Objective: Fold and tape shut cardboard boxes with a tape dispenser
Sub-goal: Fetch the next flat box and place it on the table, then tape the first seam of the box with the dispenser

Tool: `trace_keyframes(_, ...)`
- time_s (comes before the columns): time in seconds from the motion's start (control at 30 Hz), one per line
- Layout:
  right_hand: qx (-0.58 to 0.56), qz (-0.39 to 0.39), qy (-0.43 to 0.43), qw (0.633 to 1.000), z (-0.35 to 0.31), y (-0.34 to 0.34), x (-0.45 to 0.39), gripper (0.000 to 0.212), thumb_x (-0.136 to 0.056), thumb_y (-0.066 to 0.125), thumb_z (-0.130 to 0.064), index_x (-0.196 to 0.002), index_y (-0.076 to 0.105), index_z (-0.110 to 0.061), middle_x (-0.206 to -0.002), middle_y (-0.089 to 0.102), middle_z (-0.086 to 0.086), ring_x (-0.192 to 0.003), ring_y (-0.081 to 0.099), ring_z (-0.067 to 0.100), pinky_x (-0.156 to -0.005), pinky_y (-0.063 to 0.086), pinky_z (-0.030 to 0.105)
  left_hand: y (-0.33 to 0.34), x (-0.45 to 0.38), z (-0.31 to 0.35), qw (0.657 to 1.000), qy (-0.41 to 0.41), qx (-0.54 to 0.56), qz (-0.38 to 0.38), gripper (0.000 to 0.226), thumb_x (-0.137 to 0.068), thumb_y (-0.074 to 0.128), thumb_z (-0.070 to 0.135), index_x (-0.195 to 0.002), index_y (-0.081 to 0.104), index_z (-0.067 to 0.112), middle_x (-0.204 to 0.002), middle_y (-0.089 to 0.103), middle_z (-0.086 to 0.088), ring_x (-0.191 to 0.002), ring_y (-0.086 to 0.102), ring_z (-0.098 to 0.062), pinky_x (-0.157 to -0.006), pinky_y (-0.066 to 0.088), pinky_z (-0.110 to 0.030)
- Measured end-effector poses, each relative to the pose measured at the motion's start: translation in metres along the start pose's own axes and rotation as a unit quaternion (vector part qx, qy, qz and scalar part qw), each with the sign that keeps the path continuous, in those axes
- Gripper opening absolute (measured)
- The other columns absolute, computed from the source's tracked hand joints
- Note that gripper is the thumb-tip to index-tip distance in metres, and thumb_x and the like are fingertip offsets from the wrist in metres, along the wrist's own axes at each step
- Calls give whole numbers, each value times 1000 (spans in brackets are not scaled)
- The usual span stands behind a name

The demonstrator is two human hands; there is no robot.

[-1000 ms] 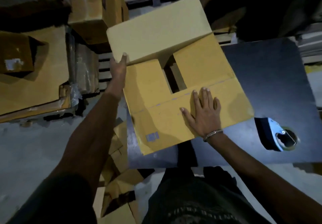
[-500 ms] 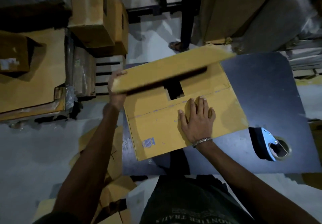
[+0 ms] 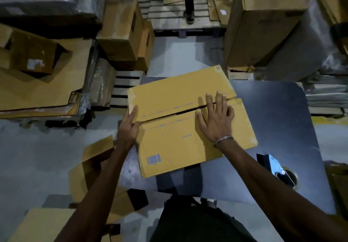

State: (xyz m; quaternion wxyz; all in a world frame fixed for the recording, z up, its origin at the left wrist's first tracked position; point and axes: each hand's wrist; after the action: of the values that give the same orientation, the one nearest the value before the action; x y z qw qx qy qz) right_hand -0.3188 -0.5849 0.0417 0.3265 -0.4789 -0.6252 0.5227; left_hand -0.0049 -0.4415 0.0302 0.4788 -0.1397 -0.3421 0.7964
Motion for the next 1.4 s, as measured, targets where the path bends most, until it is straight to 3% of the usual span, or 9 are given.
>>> trace_keyframes(0.07,10,-120,-29,992,18,6,-8,76,-100,18,-74,-165,11,-35,-174,4,7,-160,-2,30,-122,12,61,9,13,14,998,-48,-25,-17,64,-105,50,34,-166,29,30,-174,22,-6,-155,32,-25,-120,32,-43)
trace_keyframes(0.13,22,-180,-54,982,33,15,-9,82,-96,6,-80,-165,-3,-38,-174,-7,4,-160,-10,28,-124,6,61,26,29,26,990,-81,-116,-4,67,-106,45,46,-167,28,22,-175,16,-11,-160,20,-35,-126,26,-52)
trace_keyframes(0.3,-50,-200,-76,976,41,3,-8,78,-101,26,-74,-166,5,-35,-174,-10,3,-160,-12,22,-126,2,57,95,75,58,935,5,-354,10,88,-105,19,66,-163,28,0,-173,21,-18,-161,18,-33,-127,12,-61)
trace_keyframes(0.47,-194,3,9,981,82,-30,61,51,-97,61,-36,-146,52,-26,-159,40,6,-150,30,25,-111,29,50,159,111,107,939,52,-338,-28,84,-107,14,67,-168,14,10,-176,1,-10,-164,0,-26,-130,1,-59)
trace_keyframes(0.63,-173,140,190,956,174,-34,159,24,-95,61,-30,-114,65,-15,-115,62,8,-109,57,33,-88,46,45,211,142,150,928,153,-336,-46,84,-106,25,71,-168,23,14,-176,9,-8,-164,6,-24,-130,4,-59)
trace_keyframes(0.8,-172,-5,340,925,245,-3,218,46,-83,69,-61,-106,66,-20,-104,70,2,-96,66,28,-76,57,39,241,149,154,907,177,-379,-44,92,-99,37,69,-168,16,11,-176,5,-12,-163,5,-29,-128,11,-62)
trace_keyframes(0.93,-103,-139,298,939,264,14,215,58,-79,83,-56,-118,70,-14,-113,74,6,-95,71,29,-84,60,38,242,149,153,902,185,-388,-34,93,-94,46,58,-169,14,11,-176,4,-13,-163,7,-30,-127,15,-61)
trace_keyframes(1.07,-69,-220,250,940,267,18,203,40,-95,67,-48,-115,67,-13,-114,73,10,-99,68,29,-91,56,39,240,150,158,908,182,-376,-33,92,-95,44,61,-168,17,13,-176,8,-11,-163,8,-28,-128,13,-59)
trace_keyframes(1.4,-155,-13,259,953,244,-64,133,23,-96,63,-33,-89,60,-11,-100,65,14,-93,65,40,-71,40,32,201,126,170,965,151,-196,82,69,-97,56,56,-155,48,19,-174,24,-6,-161,21,-25,-129,18,-55)
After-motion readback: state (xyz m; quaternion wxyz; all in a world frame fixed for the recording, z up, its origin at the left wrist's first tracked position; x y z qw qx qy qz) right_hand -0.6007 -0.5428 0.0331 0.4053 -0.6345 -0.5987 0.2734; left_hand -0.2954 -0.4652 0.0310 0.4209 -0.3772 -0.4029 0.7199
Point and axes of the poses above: each hand's wrist, its own x-axis away from the middle knuckle, its own y-axis out of the palm, z = x × y
